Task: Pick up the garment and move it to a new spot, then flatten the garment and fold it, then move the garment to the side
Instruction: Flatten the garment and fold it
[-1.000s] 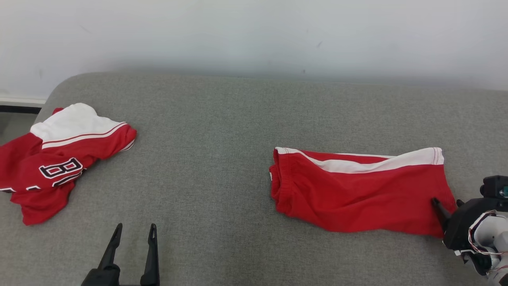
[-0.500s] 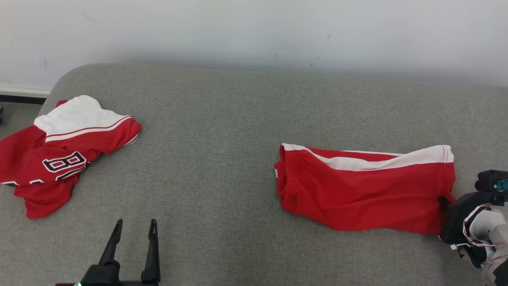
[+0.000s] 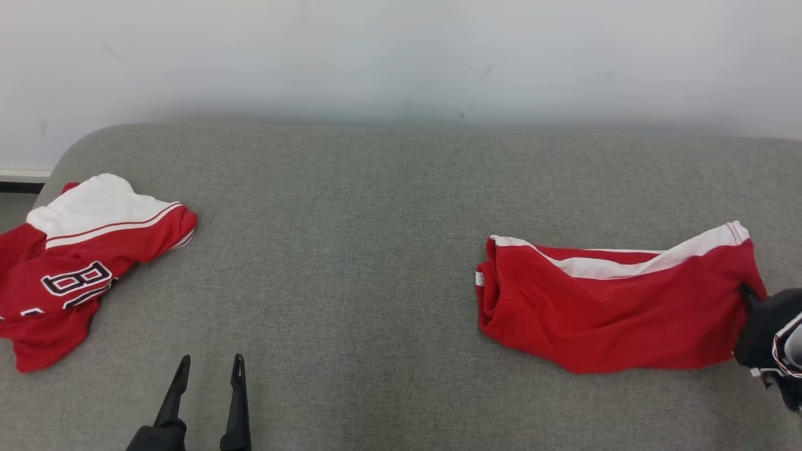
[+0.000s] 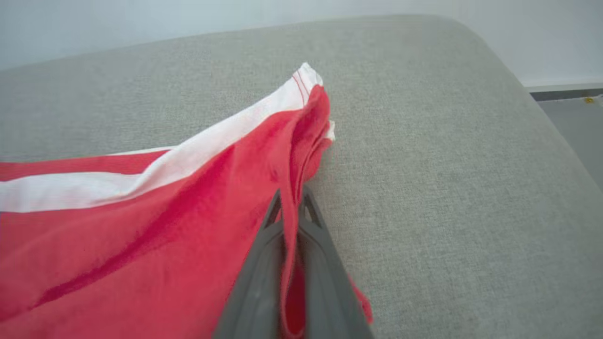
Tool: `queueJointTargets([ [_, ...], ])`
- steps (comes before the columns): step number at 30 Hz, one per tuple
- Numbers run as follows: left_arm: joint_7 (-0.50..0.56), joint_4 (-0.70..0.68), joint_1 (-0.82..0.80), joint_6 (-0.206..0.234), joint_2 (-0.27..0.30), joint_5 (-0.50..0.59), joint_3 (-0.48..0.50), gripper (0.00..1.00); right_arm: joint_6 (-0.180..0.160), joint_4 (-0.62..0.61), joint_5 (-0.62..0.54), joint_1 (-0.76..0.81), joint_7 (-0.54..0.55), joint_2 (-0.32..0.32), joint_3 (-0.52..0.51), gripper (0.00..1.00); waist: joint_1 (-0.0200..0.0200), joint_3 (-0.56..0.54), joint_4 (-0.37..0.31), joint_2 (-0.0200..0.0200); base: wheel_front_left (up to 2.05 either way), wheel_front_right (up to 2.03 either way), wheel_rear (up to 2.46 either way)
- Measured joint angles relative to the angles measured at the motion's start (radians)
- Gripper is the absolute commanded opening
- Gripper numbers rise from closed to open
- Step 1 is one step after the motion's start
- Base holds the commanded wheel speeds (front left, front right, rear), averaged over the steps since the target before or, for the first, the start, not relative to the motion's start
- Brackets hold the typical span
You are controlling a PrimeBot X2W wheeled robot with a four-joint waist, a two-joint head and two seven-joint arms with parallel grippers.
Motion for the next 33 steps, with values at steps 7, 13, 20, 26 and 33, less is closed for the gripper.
queueJointTargets([
  [7,0.0,-0.005,0.005,-0.001,-0.003,0.001,0.01,1.0,0.0,-0.235,0.043,0.026,0.004,0.014,0.042,0.0,0.0,-0.012,-0.046,0.0,0.0,0.0,0.0],
  [13,0.0,-0.01,0.005,-0.006,-0.007,0.002,0.011,1.0,0.0,-0.449,0.062,0.082,0.044,0.022,0.058,0.0,0.0,-0.017,-0.073,0.0,0.0,0.0,0.0],
  [20,0.0,-0.007,-0.008,-0.014,-0.016,0.006,-0.005,1.0,0.0,-0.594,0.028,0.12,0.11,0.091,0.056,0.0,0.0,-0.007,-0.053,0.0,0.0,0.0,0.0],
  [26,0.0,0.004,-0.027,-0.018,-0.024,0.005,-0.024,1.0,0.0,-0.606,-0.026,0.134,0.151,0.175,0.044,0.0,0.0,0.006,-0.011,0.0,0.0,0.0,0.0],
  [33,0.0,0.02,-0.056,-0.019,-0.031,0.002,-0.044,1.0,0.0,-0.567,-0.082,0.137,0.163,0.262,0.028,0.0,0.0,0.022,0.045,0.0,0.0,0.0,0.0],
])
